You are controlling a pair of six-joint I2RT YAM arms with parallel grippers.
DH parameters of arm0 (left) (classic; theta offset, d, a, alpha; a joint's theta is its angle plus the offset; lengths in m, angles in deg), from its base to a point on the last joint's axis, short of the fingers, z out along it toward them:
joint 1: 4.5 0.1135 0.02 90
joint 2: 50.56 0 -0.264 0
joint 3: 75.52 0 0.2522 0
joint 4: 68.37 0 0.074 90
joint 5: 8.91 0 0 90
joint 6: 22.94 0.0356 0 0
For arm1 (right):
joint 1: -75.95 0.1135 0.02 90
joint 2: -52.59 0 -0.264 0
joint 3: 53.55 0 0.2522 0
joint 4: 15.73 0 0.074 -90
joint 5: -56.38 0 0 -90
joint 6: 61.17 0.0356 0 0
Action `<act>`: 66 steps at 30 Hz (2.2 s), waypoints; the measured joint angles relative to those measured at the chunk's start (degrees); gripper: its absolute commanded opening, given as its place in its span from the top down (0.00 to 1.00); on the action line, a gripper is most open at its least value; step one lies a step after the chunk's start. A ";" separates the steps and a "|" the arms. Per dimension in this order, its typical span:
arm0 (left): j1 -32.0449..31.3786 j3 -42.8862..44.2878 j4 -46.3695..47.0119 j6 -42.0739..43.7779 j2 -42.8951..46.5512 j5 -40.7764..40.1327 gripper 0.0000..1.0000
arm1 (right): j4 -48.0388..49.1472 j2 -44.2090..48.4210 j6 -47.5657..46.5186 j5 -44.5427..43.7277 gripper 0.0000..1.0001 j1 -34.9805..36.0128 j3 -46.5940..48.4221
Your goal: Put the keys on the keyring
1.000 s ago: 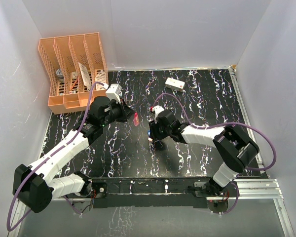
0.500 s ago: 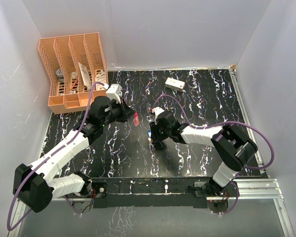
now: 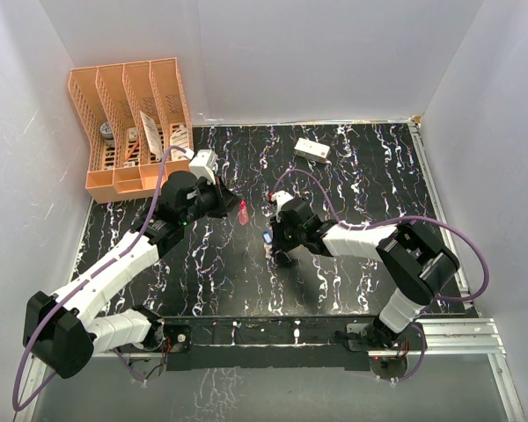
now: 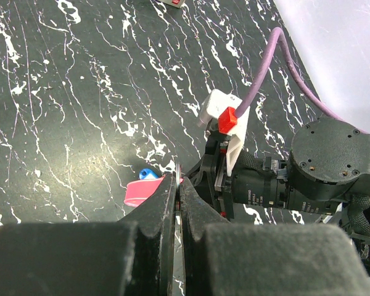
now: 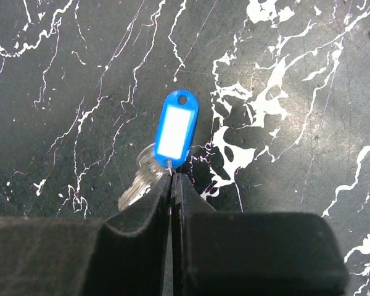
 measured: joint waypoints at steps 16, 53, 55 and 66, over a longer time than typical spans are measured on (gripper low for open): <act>0.00 -0.50 0.07 -0.02 -0.48 0.02 1.00 | 6.93 12.57 -2.62 -1.40 1.00 0.00 -7.28; -4.70 -0.46 5.20 0.66 -5.27 -4.35 1.00 | 11.85 18.62 6.97 12.11 1.00 0.00 -0.57; -5.22 -0.46 5.14 0.96 -5.38 -4.98 1.00 | 11.93 18.62 7.63 12.09 1.00 0.00 -0.35; -6.64 0.44 3.19 2.54 -6.29 -7.13 1.00 | 12.09 18.29 9.84 11.21 1.00 0.00 1.03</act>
